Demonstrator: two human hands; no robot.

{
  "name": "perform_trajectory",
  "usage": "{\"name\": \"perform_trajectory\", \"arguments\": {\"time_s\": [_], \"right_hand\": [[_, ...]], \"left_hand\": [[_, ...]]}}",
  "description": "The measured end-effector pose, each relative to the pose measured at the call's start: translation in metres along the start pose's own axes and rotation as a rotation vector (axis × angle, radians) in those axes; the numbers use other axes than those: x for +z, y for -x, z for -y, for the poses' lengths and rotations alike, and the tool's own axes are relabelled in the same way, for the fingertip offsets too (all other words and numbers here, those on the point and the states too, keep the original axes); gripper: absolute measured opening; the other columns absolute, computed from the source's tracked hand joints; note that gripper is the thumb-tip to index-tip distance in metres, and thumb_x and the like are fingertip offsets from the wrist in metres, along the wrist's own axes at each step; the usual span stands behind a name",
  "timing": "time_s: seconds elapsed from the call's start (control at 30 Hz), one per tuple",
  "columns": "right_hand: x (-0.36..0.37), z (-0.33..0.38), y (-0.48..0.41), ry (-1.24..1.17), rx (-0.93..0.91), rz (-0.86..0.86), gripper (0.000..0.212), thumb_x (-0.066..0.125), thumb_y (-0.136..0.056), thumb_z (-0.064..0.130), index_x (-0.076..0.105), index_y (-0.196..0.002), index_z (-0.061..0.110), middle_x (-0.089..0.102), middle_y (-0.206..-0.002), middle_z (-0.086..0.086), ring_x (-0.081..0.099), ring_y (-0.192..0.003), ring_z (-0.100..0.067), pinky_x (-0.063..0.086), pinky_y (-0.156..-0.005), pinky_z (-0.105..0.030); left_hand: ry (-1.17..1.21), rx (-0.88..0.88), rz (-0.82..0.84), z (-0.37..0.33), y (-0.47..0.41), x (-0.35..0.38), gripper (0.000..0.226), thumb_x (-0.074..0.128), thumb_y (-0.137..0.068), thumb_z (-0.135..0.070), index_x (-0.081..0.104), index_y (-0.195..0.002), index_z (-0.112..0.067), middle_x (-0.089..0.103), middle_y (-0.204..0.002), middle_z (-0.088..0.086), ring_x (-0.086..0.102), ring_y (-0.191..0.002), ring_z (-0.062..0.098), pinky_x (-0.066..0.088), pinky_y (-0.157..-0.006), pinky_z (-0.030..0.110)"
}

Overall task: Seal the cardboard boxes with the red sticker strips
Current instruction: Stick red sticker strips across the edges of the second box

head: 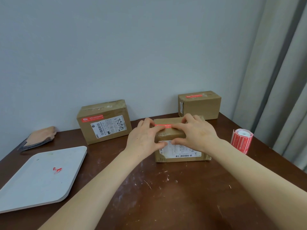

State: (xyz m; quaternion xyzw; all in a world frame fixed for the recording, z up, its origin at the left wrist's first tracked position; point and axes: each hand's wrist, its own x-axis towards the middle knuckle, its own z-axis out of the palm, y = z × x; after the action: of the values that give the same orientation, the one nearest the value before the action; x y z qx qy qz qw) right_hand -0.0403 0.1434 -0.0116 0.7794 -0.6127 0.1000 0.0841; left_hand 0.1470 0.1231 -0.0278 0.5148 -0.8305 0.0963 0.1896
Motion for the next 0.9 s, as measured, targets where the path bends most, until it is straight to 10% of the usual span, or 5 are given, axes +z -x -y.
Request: {"name": "perform_trajectory", "arguments": {"time_s": [0.3,0.47,0.63,0.9], "right_hand": [[0.001,-0.011,0.005,-0.091,0.045,-0.046,0.060,0.056,-0.079,0.067,0.054,-0.129,0.033,0.048,-0.123,0.008,0.045,-0.113,-0.013,0.045,-0.080,-0.027],[-0.006,-0.018,0.006,-0.146,0.070,-0.001,0.082,0.054,-0.073,0.074,0.040,-0.142,0.031,0.029,-0.151,-0.001,0.021,-0.142,-0.023,0.026,-0.113,-0.042],[-0.018,-0.048,0.008,-0.647,0.466,-0.079,0.084,0.056,-0.085,0.056,0.018,-0.151,0.021,0.027,-0.153,-0.012,0.035,-0.137,-0.030,0.033,-0.107,-0.045],[-0.013,-0.040,0.003,-0.781,0.550,0.025,0.074,0.058,-0.088,0.050,0.030,-0.147,0.016,0.045,-0.144,-0.007,0.050,-0.121,-0.025,0.047,-0.098,-0.047]], "left_hand": [[-0.029,-0.043,-0.037,0.004,0.003,-0.002,0.065,0.057,-0.080,-0.061,0.046,-0.135,-0.029,0.046,-0.127,-0.010,0.041,-0.116,0.009,0.043,-0.075,0.022],[0.040,-0.058,-0.014,0.002,0.007,-0.002,0.073,0.056,-0.081,-0.060,0.036,-0.142,-0.026,0.035,-0.144,-0.008,0.035,-0.129,0.011,0.043,-0.091,0.027],[0.588,-0.384,0.038,0.003,0.000,-0.015,0.087,0.052,-0.085,-0.059,0.018,-0.150,-0.011,0.025,-0.155,0.005,0.027,-0.141,0.019,0.026,-0.113,0.036],[1.058,-0.600,0.187,-0.008,-0.010,-0.019,0.051,0.053,-0.090,-0.048,0.057,-0.125,-0.011,0.060,-0.123,0.000,0.054,-0.112,0.014,0.046,-0.098,0.036]]}}
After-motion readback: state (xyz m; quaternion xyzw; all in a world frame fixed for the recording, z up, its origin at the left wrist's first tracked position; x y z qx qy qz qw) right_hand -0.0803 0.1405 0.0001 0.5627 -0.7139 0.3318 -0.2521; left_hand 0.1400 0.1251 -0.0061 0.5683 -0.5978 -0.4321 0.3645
